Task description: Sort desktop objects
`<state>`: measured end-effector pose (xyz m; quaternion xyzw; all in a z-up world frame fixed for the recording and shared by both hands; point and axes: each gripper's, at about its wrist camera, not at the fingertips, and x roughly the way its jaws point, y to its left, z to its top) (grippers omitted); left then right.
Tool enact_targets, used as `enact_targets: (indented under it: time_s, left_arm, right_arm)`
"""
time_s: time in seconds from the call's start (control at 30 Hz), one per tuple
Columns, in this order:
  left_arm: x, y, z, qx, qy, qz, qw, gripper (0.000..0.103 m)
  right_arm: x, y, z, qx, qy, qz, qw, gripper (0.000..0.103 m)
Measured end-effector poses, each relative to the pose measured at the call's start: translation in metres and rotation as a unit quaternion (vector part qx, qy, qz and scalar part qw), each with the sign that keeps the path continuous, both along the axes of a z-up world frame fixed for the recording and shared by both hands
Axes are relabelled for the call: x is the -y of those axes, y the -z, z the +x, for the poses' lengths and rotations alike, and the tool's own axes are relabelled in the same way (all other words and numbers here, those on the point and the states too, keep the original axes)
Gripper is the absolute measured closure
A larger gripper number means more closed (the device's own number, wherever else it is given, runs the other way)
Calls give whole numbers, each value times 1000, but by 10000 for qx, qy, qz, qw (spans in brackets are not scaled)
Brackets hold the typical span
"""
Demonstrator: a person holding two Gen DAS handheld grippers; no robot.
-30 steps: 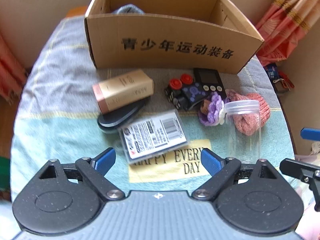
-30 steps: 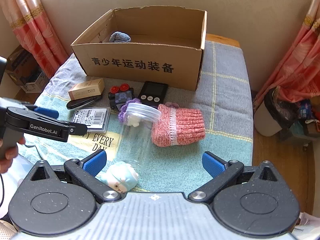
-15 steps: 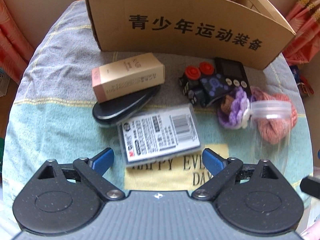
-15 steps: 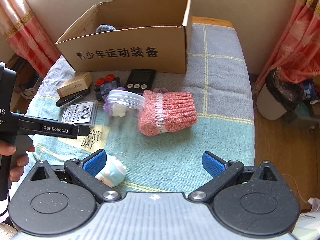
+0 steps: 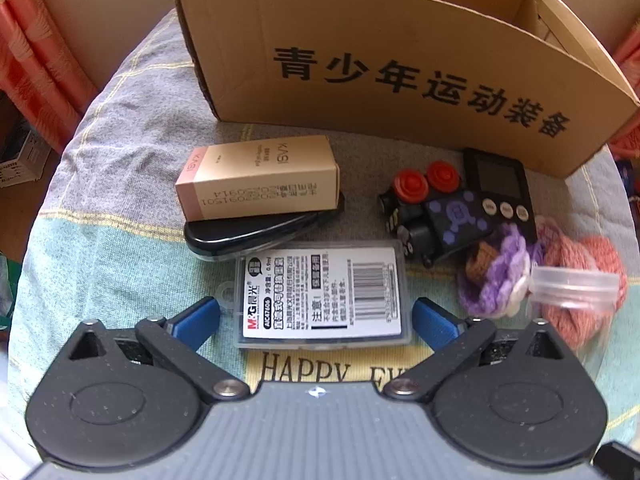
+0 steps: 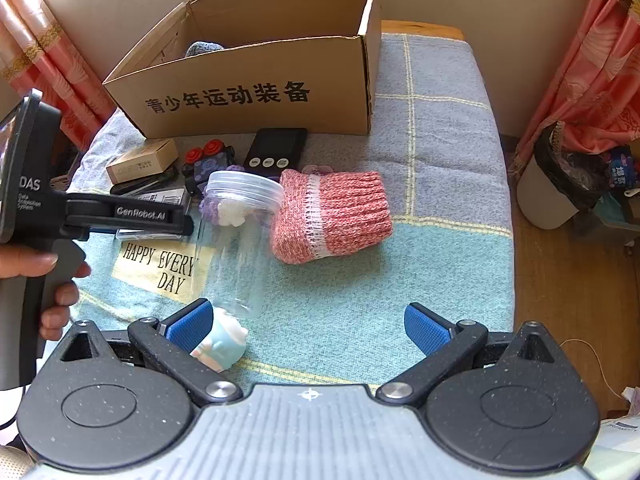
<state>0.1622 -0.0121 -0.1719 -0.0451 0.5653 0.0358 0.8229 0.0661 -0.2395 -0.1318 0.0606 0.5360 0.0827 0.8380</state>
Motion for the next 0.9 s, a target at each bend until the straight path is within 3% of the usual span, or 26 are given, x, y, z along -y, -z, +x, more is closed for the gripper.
enact_targets:
  time_s: [0.2,0.3,0.33,0.43,0.9]
  left_arm:
    - [-1,0,-1,206,201,46,9996,3]
    - [-3,-1,-5,281,471,48,9985,7]
    - [-4,-2,-7,322,588,49,9977,13]
    - [-7,-3,-12,354,915,140,9951,13]
    - [-29,1,-30,315,1458,7,9888,13]
  right_arm:
    - [1,0,0,-17,-5,-26,10000,0]
    - [1,-1,-1,-15,-23,-35,10000,0]
    - [0,-1,-2,-21,-38,-38,10000,0]
    - [-2,-1,-5,-52,-119,-20,9999,0]
    - [-34,6,-14,-86,-820,173,9964,0]
